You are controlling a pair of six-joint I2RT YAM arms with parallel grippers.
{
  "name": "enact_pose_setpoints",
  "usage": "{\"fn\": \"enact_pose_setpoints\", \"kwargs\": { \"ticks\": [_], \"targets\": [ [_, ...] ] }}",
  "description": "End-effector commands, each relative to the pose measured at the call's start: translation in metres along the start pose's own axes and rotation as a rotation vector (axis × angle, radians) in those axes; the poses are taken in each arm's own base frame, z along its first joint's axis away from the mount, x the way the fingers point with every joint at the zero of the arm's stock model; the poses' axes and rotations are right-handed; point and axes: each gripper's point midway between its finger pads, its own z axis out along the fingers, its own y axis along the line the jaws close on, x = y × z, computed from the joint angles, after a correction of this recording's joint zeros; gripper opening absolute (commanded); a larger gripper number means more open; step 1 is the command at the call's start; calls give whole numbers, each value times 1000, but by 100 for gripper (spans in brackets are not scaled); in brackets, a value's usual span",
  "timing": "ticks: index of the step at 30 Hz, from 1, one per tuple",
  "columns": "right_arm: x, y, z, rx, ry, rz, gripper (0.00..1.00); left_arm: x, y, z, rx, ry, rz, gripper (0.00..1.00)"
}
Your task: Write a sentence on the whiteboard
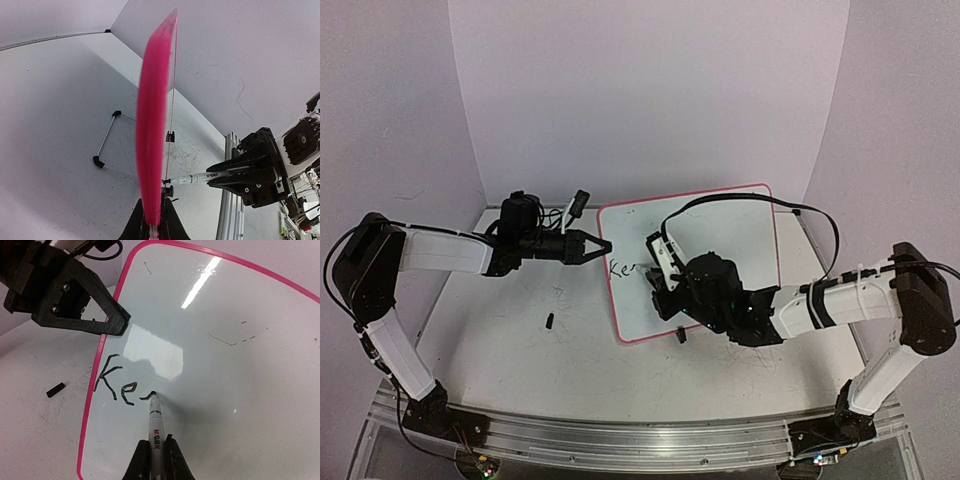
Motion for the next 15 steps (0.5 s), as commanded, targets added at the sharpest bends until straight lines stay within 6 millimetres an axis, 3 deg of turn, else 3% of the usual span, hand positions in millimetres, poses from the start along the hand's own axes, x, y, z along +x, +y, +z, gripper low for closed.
{"fn": "enact_pose_setpoints", "kwargs": {
  "ticks": [1,15],
  "targets": [
    [-23,-10,4,39,-59,41,0,-20,-15,-5,31,-50,81,8],
    [-16,2,6,-24,-41,20,0,-20,-16,-6,31,-52,83,8]
  ]
}}
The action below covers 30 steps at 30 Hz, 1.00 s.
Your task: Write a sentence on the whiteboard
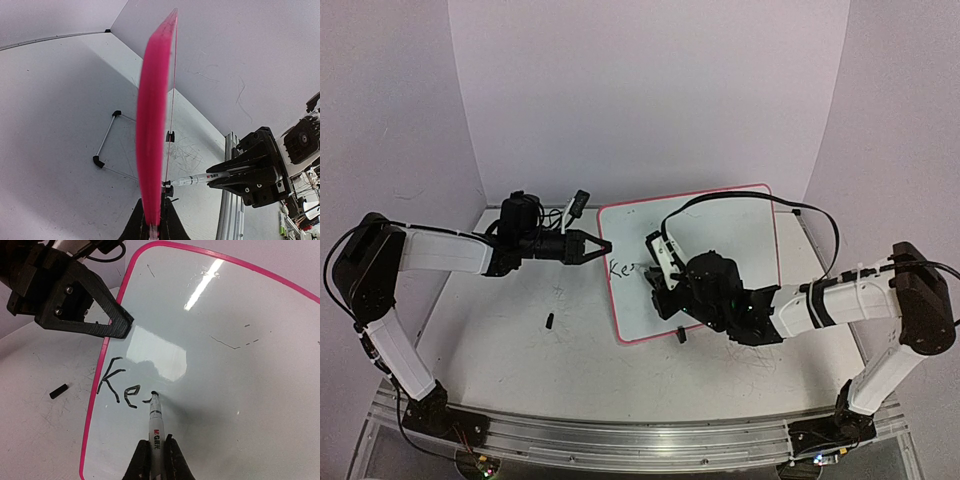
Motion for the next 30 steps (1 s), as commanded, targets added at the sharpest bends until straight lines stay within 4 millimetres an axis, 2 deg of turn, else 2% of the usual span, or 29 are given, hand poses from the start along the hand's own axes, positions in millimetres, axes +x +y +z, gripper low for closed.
{"fn": "enact_pose_setpoints", "kwargs": {
  "ticks": [1,12,30],
  "targets": [
    [-13,0,4,-7,-32,14,0,-20,-16,-6,31,-53,84,8],
    [5,2,2,-23,16,16,0,-21,-16,-6,31,-54,86,8],
    [16,0,-3,-20,45,13,0,-20,-16,-6,31,-52,84,8]
  ]
}}
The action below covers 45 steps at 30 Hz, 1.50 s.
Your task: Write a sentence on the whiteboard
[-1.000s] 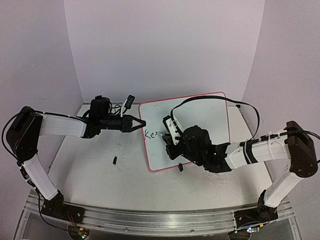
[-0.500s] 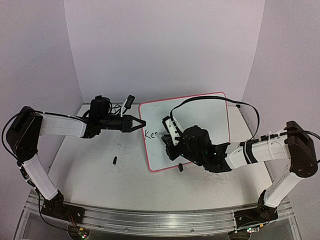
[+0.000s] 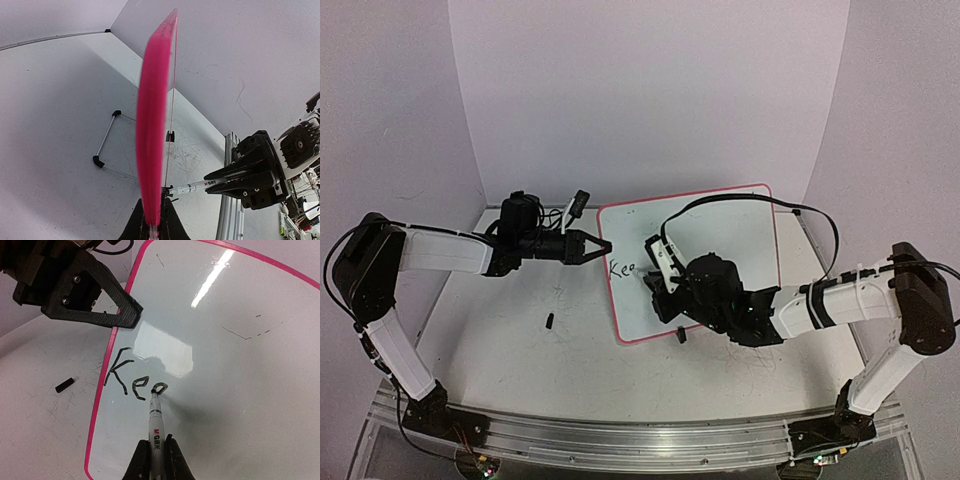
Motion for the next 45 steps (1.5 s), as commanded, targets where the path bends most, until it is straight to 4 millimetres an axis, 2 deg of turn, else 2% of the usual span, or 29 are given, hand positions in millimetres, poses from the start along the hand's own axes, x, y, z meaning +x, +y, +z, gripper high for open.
{"fn": "enact_pose_setpoints", "kwargs": {
  "ticks": [1,12,18,20,23,26,28,34,45],
  "targets": [
    [8,-5,-3,14,24,6,0,-20,-16,-6,31,-52,85,8],
    [15,-8,-7,19,41,0,0,-20,-15,-6,29,-53,84,8],
    [9,-16,-9,65,21,5,0,-20,-15,-5,29,-52,84,8],
    [4,-19,-9,79,1,8,0,-19,-15,-5,29,-51,83,8],
    [-15,-17,-12,62,-58,23,0,-20,-15,-5,30,-51,82,8],
    [-38,-14,-25,20,-142,51,0,-20,-15,-5,29,-51,82,8],
    [-42,-15,-30,16,-159,55,0,-19,-15,-5,29,-51,81,8],
    [-28,-9,-19,3,-118,37,0,-19,-14,-5,30,-48,79,8],
    [-26,-12,-10,42,-99,29,0,-20,-16,-5,33,-50,82,8]
  ]
}}
